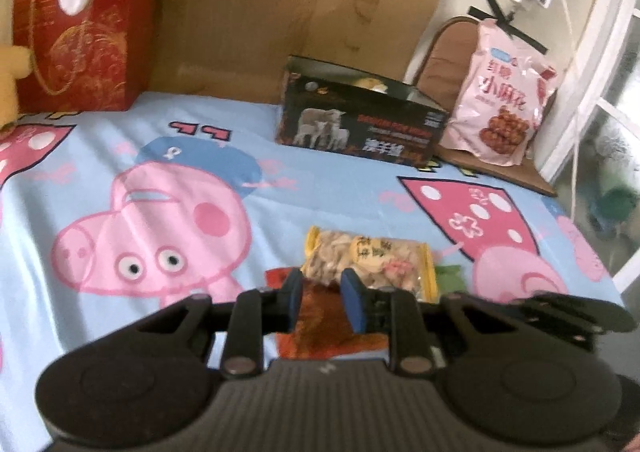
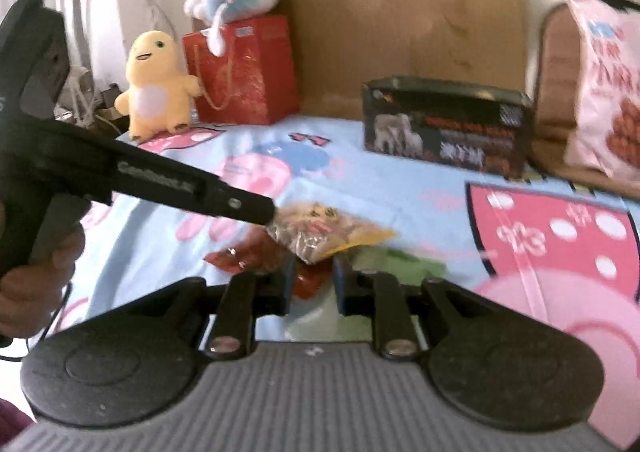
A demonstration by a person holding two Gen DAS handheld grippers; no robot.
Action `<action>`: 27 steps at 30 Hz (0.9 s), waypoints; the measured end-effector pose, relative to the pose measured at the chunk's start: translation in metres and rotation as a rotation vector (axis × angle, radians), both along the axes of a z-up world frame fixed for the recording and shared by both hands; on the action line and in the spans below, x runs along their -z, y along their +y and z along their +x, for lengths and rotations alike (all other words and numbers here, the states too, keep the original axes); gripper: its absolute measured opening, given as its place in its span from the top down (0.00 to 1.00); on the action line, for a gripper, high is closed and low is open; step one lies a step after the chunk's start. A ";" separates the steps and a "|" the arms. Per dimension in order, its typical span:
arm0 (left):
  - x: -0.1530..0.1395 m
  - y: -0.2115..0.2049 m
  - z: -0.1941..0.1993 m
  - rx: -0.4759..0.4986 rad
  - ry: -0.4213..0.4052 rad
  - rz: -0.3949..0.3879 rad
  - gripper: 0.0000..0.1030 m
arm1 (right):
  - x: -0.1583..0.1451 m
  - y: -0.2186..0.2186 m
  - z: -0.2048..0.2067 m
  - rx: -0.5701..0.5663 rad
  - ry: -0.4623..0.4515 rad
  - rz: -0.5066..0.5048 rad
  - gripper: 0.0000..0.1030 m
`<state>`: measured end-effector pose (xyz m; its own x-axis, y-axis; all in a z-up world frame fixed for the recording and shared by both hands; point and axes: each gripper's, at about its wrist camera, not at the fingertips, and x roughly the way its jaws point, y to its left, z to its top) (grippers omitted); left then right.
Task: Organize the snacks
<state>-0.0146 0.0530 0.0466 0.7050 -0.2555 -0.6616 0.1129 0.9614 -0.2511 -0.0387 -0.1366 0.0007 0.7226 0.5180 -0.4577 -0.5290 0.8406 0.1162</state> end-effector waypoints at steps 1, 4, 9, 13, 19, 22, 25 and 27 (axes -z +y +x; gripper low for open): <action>0.000 0.001 -0.001 -0.009 0.001 0.006 0.80 | -0.001 -0.002 -0.003 0.007 -0.006 0.006 0.67; 0.000 0.004 -0.003 -0.031 -0.001 0.026 0.77 | -0.004 -0.008 -0.011 0.025 -0.037 0.016 0.49; 0.000 0.002 -0.006 -0.062 -0.021 0.096 0.76 | -0.002 -0.015 -0.017 0.047 -0.035 0.042 0.42; 0.000 0.002 -0.008 -0.071 -0.030 0.131 0.76 | -0.002 -0.017 -0.022 0.057 -0.044 0.054 0.37; 0.001 0.004 -0.007 -0.079 -0.032 0.143 0.74 | -0.001 -0.016 -0.023 0.055 -0.042 0.054 0.37; 0.003 0.006 -0.005 -0.080 -0.027 0.135 0.72 | -0.001 -0.015 -0.022 0.056 -0.039 0.051 0.37; 0.005 0.011 -0.001 -0.070 -0.016 0.107 0.68 | 0.000 -0.014 -0.020 0.055 -0.035 0.046 0.37; 0.006 0.017 0.003 -0.051 -0.002 0.051 0.62 | 0.001 -0.013 -0.018 0.055 -0.030 0.041 0.36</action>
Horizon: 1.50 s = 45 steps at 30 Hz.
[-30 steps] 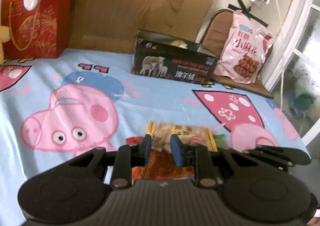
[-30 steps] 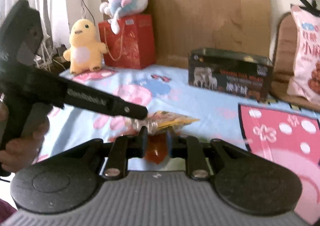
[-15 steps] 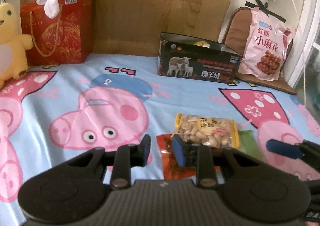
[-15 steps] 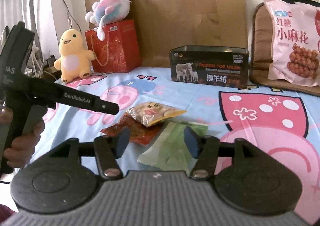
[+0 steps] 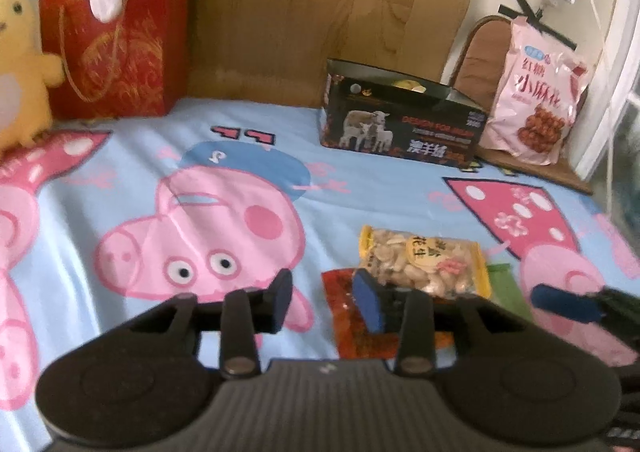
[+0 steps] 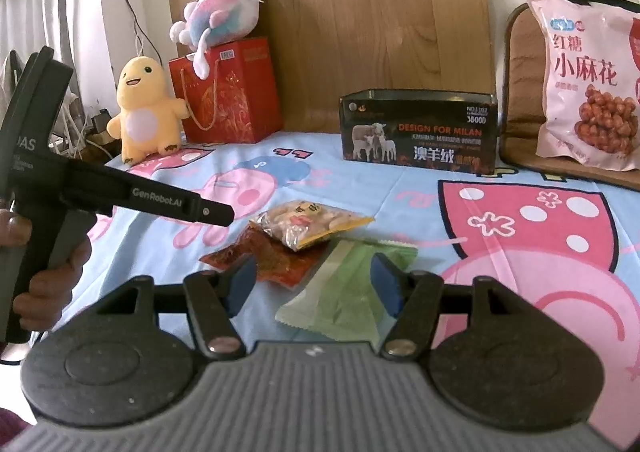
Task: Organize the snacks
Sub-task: 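Grasp the yellow-edged nut bag with the left gripper, then carry the nut bag into the black tin box with the left gripper, release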
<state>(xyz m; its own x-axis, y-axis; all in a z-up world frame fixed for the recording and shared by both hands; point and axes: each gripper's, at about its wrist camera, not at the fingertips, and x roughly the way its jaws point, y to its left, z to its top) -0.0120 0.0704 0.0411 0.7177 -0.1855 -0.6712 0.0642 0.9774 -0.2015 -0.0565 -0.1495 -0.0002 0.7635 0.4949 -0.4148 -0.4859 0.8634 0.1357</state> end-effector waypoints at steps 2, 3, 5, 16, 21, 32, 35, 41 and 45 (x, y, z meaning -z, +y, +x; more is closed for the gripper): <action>-0.001 0.008 0.003 0.020 0.005 -0.065 0.60 | 0.001 0.001 0.003 -0.001 0.002 -0.009 0.36; -0.001 0.013 0.005 0.034 0.010 -0.108 0.58 | 0.001 0.002 0.004 -0.003 0.001 -0.016 0.36; 0.000 0.021 0.011 0.063 0.025 -0.189 0.54 | 0.001 0.005 0.005 -0.007 -0.003 -0.032 0.36; 0.015 0.010 0.057 0.162 0.097 -0.224 0.53 | -0.001 0.027 0.033 -0.065 -0.016 -0.149 0.37; 0.021 -0.002 0.067 0.213 0.093 -0.245 0.64 | 0.003 0.037 0.060 -0.106 0.019 -0.205 0.43; -0.048 -0.003 0.099 0.224 -0.083 -0.237 0.65 | -0.030 0.034 0.087 -0.084 -0.111 -0.156 0.59; -0.071 -0.012 0.128 0.229 -0.153 -0.200 0.62 | -0.050 0.033 0.106 -0.050 -0.191 -0.163 0.59; -0.070 -0.047 0.201 0.146 -0.214 -0.026 0.44 | -0.066 0.032 0.174 0.115 -0.330 -0.274 0.46; -0.055 -0.055 0.194 0.068 -0.225 0.095 0.45 | -0.063 0.002 0.186 0.190 -0.228 -0.161 0.44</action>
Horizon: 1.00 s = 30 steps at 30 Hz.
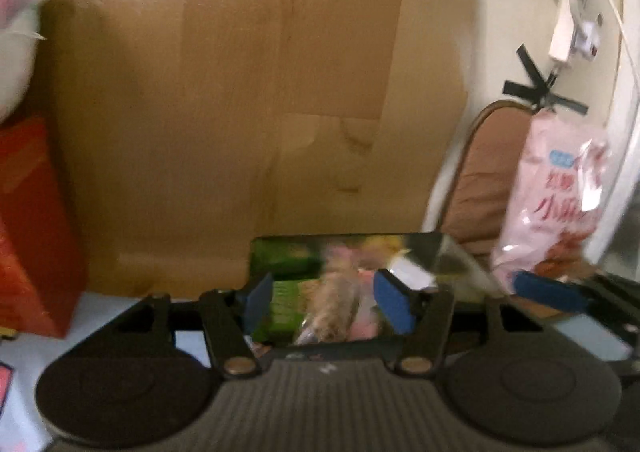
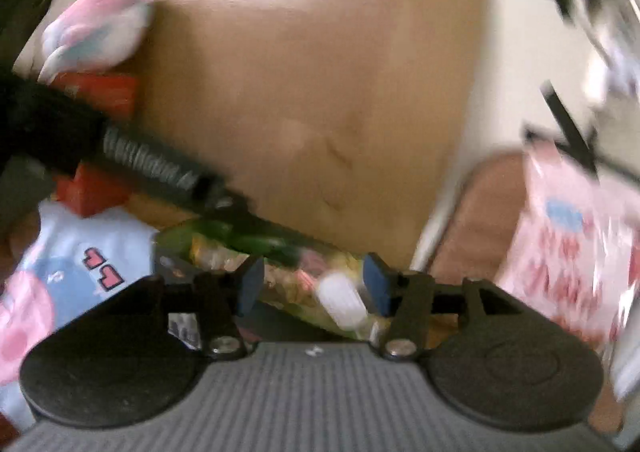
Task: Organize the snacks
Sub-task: 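Carry the nut bag into the black tin box with the left gripper, release, then grasp the light green bag with the right gripper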
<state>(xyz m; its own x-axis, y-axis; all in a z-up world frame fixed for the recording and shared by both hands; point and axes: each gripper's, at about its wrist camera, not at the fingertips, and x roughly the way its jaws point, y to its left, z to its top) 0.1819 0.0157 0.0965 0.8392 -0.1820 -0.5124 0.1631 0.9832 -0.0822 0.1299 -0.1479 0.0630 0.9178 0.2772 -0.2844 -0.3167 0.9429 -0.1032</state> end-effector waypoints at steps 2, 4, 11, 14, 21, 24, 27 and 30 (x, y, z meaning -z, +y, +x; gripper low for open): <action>0.004 -0.002 -0.012 -0.034 -0.018 0.051 0.44 | 0.006 -0.016 -0.012 -0.009 0.037 0.073 0.44; 0.005 0.000 -0.026 -0.050 -0.028 0.070 0.44 | 0.015 -0.022 -0.025 0.010 0.058 0.098 0.44; 0.019 0.029 -0.080 -0.076 0.057 0.063 0.44 | 0.040 -0.036 -0.071 -0.075 0.201 0.245 0.44; 0.030 0.032 -0.109 -0.096 0.062 0.131 0.44 | 0.051 -0.030 -0.091 -0.129 0.255 0.259 0.42; 0.044 0.049 -0.162 -0.035 0.162 -0.004 0.48 | 0.055 -0.018 -0.130 -0.242 0.301 0.239 0.42; 0.040 0.044 -0.176 0.035 0.171 -0.070 0.53 | 0.059 -0.025 -0.139 -0.231 0.325 0.241 0.37; 0.039 0.029 -0.176 0.136 0.204 -0.125 0.54 | 0.068 -0.027 -0.156 -0.244 0.354 0.218 0.30; 0.042 0.014 -0.173 0.171 0.230 -0.125 0.54 | 0.078 -0.014 -0.172 -0.278 0.355 0.149 0.24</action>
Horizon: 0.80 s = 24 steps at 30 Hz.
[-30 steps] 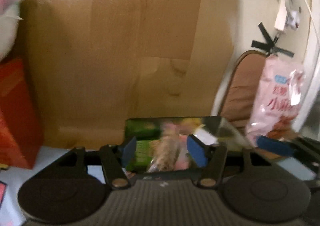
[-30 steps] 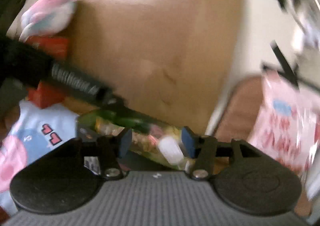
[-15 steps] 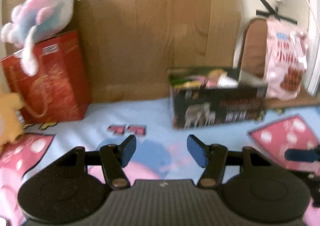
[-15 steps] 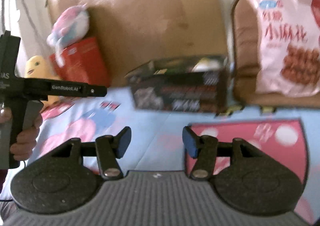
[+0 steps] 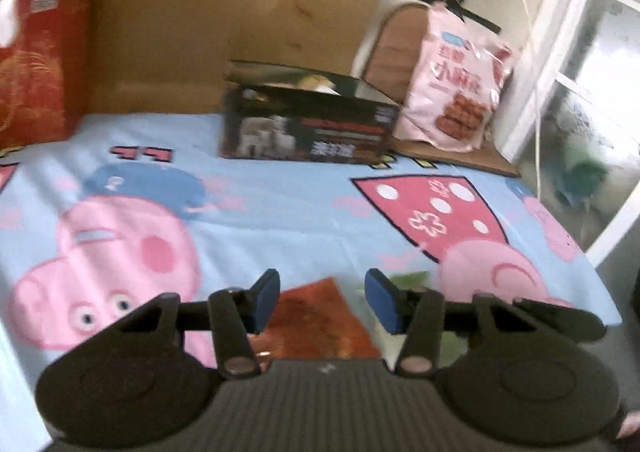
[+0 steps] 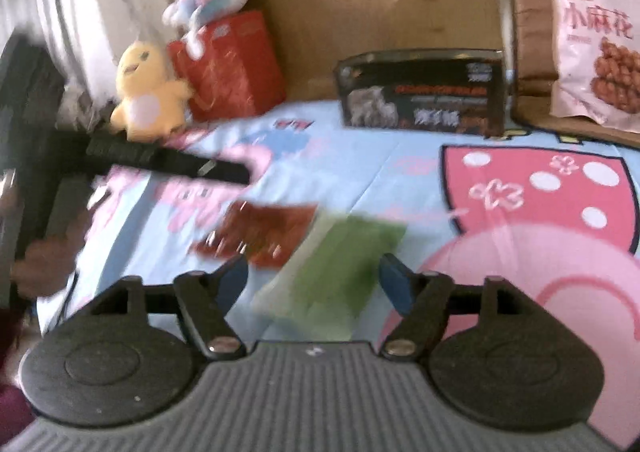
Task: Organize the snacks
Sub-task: 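Grasp the light green bag with the right gripper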
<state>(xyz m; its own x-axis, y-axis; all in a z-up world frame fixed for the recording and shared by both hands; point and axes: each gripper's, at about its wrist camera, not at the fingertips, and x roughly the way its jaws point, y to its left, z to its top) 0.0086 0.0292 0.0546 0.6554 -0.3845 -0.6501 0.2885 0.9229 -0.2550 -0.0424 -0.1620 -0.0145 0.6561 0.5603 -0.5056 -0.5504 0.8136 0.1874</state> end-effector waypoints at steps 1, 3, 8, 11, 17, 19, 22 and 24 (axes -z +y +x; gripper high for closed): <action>0.001 -0.005 0.001 0.008 0.005 0.001 0.54 | 0.002 0.006 -0.006 0.003 -0.037 -0.049 0.24; 0.002 -0.011 0.003 0.018 0.015 -0.001 0.54 | 0.004 0.013 -0.012 0.016 -0.093 -0.146 0.32; 0.003 -0.015 0.010 0.014 0.031 0.009 0.54 | -0.003 -0.020 -0.009 0.176 -0.172 -0.211 0.34; 0.001 -0.024 0.019 0.024 0.023 0.020 0.52 | -0.008 -0.044 -0.006 0.311 -0.208 -0.243 0.33; 0.010 -0.048 0.040 0.071 0.057 0.056 0.52 | -0.011 -0.052 -0.009 0.201 -0.115 -0.081 0.33; 0.017 -0.057 0.044 0.097 0.080 0.068 0.54 | -0.006 -0.038 -0.010 0.147 -0.100 -0.090 0.33; 0.024 -0.063 0.045 0.166 0.107 0.012 0.61 | 0.003 -0.020 -0.003 0.131 -0.101 -0.128 0.38; 0.022 -0.064 0.045 0.175 0.114 -0.010 0.63 | 0.003 -0.013 0.001 0.128 -0.115 -0.142 0.51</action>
